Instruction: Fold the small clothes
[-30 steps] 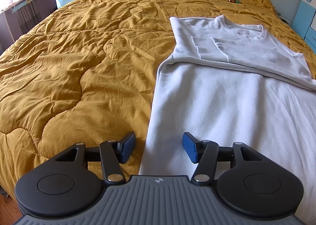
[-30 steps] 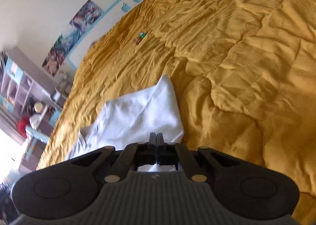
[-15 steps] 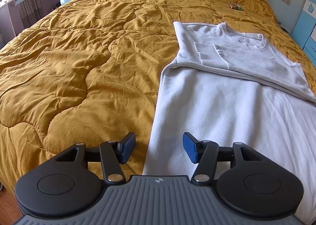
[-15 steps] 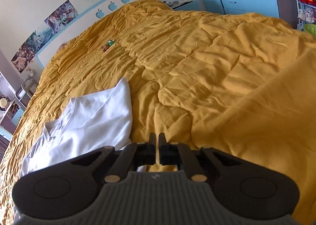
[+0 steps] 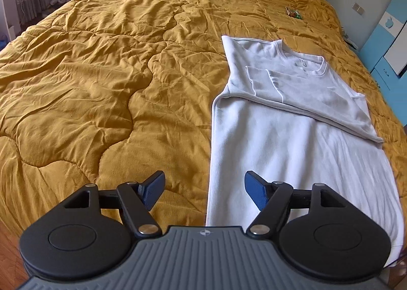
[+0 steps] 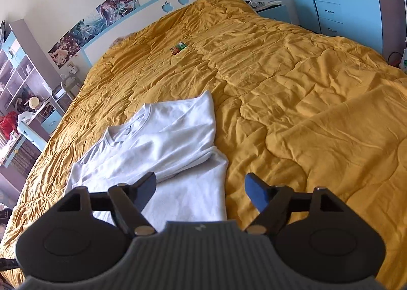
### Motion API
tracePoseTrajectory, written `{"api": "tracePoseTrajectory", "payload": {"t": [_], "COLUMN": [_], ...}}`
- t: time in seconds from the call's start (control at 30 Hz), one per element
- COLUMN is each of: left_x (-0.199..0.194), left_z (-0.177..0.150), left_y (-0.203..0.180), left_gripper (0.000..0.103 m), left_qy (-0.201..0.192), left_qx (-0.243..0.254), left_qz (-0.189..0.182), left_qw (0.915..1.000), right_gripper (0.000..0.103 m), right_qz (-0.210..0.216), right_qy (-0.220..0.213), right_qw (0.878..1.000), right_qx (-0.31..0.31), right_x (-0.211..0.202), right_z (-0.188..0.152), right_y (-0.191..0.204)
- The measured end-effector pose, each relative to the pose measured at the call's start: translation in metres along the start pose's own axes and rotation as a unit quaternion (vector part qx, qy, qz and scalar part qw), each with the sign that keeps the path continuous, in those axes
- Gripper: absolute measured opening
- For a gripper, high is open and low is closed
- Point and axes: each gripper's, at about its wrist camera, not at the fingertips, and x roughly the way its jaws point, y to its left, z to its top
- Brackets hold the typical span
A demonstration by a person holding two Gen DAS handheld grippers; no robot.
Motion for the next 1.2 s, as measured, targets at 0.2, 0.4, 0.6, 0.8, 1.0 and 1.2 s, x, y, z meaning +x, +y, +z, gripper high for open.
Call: {"api": "tracePoseTrajectory", "payload": {"t": [0.2,0.4,0.6,0.8,1.0,1.2], "left_x": [-0.015,-0.009,0.013,0.034,0.036,0.017], "left_z": [-0.007,-0.036,-0.059,-0.067,-0.07,-0.068], "left_y": [0.029,0.043,0.041,0.035,0.024,0.018], "left_gripper": [0.087,0.087,0.087,0.087,0.048,0.006], "left_qy": [0.07,0.148,0.192,0.205,0.196,0.205], "left_qx": [-0.02,-0.001,-0.002,-0.013,-0.011,0.013], "left_qz": [-0.053,-0.117,-0.116,-0.117,-0.112,-0.111], "left_qw": [0.9959,0.982,0.9745,0.9716,0.974,0.9725], "right_gripper": [0.075,0.075,0.075,0.066,0.051,0.003], "right_qz": [-0.056,-0.055,-0.053,-0.027,-0.013,0.023], "right_qy": [0.099,0.208,0.248,0.261,0.283,0.269], "right_qw": [0.993,0.976,0.964,0.96,0.956,0.962], "right_qx": [-0.027,0.038,0.082,0.095,0.074,0.028], "right_x": [-0.023,-0.036,-0.053,-0.05,-0.045,-0.065], "right_z": [-0.036,-0.076,-0.111,-0.127,-0.137,-0.142], "right_y": [0.003,-0.029,-0.049,-0.053,-0.045,-0.033]}}
